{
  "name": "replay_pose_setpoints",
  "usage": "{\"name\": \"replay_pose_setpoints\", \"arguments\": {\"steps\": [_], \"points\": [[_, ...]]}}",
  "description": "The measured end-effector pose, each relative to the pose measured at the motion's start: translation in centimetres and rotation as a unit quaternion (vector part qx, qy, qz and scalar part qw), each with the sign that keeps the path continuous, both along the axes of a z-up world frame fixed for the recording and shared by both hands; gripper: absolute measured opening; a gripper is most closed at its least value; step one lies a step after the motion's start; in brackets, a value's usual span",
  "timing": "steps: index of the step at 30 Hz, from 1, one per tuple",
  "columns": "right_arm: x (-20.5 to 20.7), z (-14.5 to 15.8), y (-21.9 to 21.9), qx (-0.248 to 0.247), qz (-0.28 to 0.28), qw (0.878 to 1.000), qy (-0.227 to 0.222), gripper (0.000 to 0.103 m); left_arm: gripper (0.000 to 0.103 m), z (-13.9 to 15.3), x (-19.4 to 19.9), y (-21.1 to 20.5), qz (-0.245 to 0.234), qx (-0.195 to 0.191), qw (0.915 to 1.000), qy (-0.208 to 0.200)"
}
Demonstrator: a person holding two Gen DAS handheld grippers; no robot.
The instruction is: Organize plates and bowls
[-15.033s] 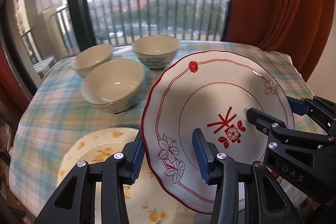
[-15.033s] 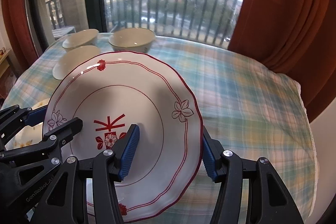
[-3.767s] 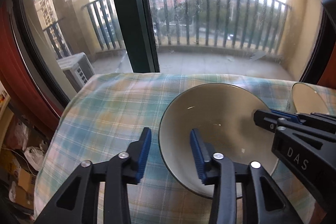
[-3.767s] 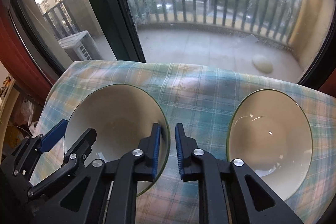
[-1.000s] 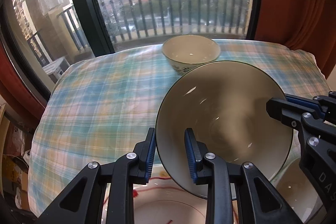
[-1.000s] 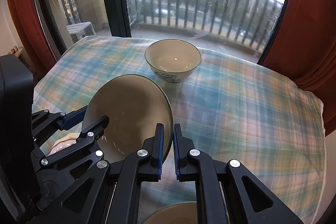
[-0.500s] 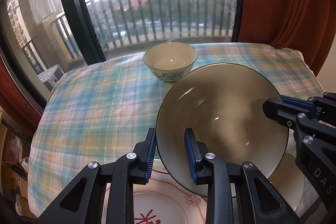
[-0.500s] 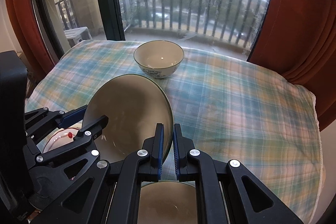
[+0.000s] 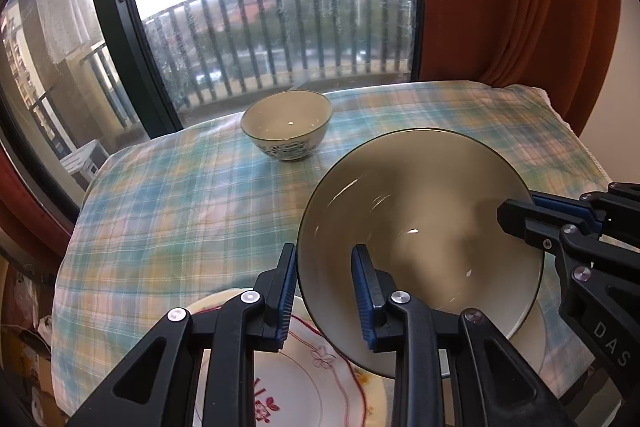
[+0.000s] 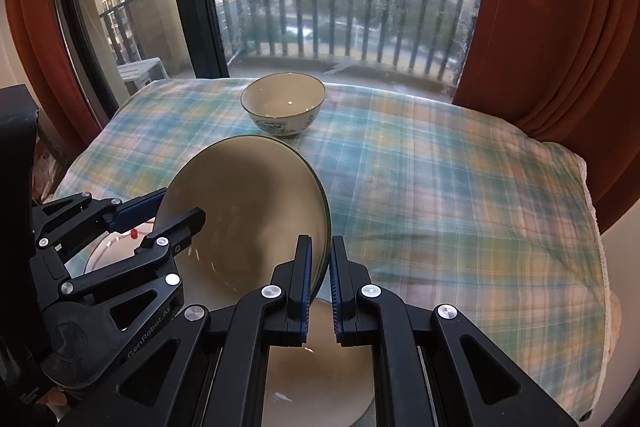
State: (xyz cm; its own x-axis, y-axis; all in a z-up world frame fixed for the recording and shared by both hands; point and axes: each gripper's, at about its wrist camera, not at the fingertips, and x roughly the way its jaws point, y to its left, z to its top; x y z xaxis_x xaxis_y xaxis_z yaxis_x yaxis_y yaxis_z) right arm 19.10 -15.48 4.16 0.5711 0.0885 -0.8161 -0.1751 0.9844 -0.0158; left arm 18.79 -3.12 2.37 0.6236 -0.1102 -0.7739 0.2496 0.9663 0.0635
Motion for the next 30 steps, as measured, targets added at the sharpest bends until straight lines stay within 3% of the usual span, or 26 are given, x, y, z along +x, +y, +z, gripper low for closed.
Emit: {"name": "replay_pose_setpoints", "arguments": {"steps": [14,30], "points": [[-2.8,0.5,-2.1,0.006,-0.012,1.0,-0.005,0.011,0.026,0.7,-2.3,-1.6,-0.027,0.002,0.9995,-0.013],[-5.0,-2.2,-4.6,0.02,-0.025,0.999,0.035,0.011,0.026,-1.2,-5.1,-3.3,-0.069,0.012,0.9976,0.002]]}}
